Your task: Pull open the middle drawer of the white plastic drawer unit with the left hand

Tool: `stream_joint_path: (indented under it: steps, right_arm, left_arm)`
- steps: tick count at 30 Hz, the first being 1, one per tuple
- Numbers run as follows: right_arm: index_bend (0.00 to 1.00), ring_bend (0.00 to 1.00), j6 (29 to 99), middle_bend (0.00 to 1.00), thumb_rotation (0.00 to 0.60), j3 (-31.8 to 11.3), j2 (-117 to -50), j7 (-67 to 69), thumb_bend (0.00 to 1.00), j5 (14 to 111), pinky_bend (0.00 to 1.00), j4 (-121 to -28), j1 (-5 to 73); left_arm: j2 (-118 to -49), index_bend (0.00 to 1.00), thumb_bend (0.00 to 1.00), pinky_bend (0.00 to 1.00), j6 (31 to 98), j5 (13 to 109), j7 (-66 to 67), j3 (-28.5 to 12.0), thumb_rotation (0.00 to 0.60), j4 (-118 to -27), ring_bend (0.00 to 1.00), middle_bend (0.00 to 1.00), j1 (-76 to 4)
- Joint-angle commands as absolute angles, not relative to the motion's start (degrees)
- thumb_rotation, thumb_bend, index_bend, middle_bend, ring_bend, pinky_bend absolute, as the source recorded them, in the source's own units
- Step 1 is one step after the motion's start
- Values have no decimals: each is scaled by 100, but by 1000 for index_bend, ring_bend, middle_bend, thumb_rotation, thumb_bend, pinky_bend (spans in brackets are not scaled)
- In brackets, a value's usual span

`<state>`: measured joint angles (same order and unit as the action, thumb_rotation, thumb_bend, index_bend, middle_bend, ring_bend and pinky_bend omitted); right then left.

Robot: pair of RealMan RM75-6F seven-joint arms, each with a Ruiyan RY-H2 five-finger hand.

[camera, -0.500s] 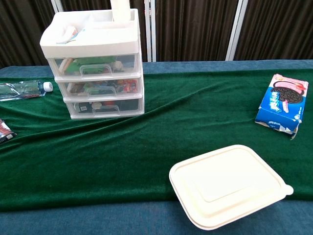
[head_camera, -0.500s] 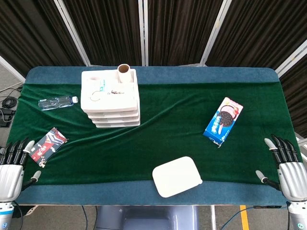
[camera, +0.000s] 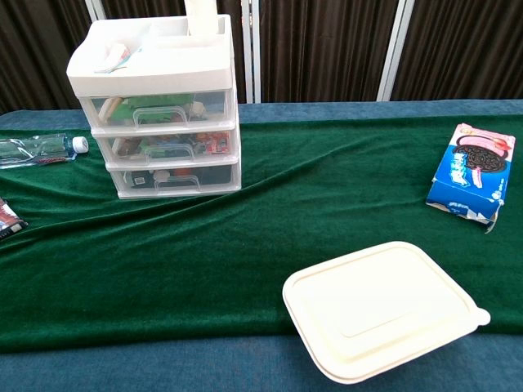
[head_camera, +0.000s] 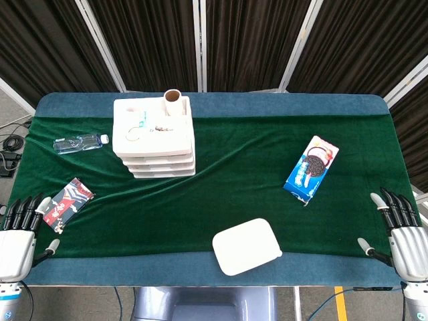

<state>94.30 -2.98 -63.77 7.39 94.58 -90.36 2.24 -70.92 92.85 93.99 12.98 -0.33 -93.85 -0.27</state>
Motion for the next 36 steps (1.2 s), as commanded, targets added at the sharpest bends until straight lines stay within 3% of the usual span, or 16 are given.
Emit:
stream_joint_path:
  steps: [1,3,4,6,7,9,11,16,22,27,36]
  right_arm:
    - [52,0,9428,0,600,-308,-6374,746,84,9444,0,-9042,227]
    - [52,0,9444,0,600,-301,-6356,762,84,9456,0,-9051,217]
    - [52,0,9429,0,600,-296,-6363,767,84,9454,0,-9040,220]
    - [52,0,9424,0,600,-289,-6365,777,84,9454,0,-9029,217]
    - [52,0,9426,0,600,-286,-6362,789,84,9450,0,-9026,212]
    - [53,0,9469,0,600,-285,-6341,833,84,9465,0,-9036,194]
    - [53,0,9515,0,600,-293,-6324,875,85,9478,0,-9043,180]
    - [53,0,9517,0,600,-306,-6309,912,84,9450,0,-9046,175]
    - [57,0,9517,0,600,-327,-6285,999,84,9411,0,-9039,173]
    - [62,0,9531,0,600,-343,-6260,1083,84,9387,0,-9026,165]
    - [64,0,9544,0,600,-362,-6230,1187,84,9368,0,-9012,158]
  left_arm:
    - [-7084,0,235,0,9237,9427,1158,-9,600,-9416,0,0,-60]
    - [-7045,0,237,6,9223,9454,1044,7,600,-9460,0,0,-73]
    - [-7043,0,241,59,9263,9480,976,-6,600,-9486,25,44,-75]
    - [-7058,0,281,266,9300,9521,831,-19,600,-9511,205,280,-89]
    - [-7061,0,330,407,9274,9536,680,-8,600,-9549,358,466,-110]
    - [-7007,0,442,550,8997,9539,-32,90,600,-9776,539,666,-239]
    - [-6906,0,558,630,8689,9511,-702,149,600,-9945,622,758,-403]
    - [-6781,0,689,702,8180,9453,-1585,161,600,-10151,688,830,-728]
    - [-6664,0,740,716,7058,9079,-2844,84,600,-10452,691,833,-1380]
    - [-6879,0,904,737,6639,8784,-3132,-121,600,-10242,695,833,-1705]
    - [-7323,0,954,748,5993,8333,-4033,-427,600,-9932,698,833,-2188]
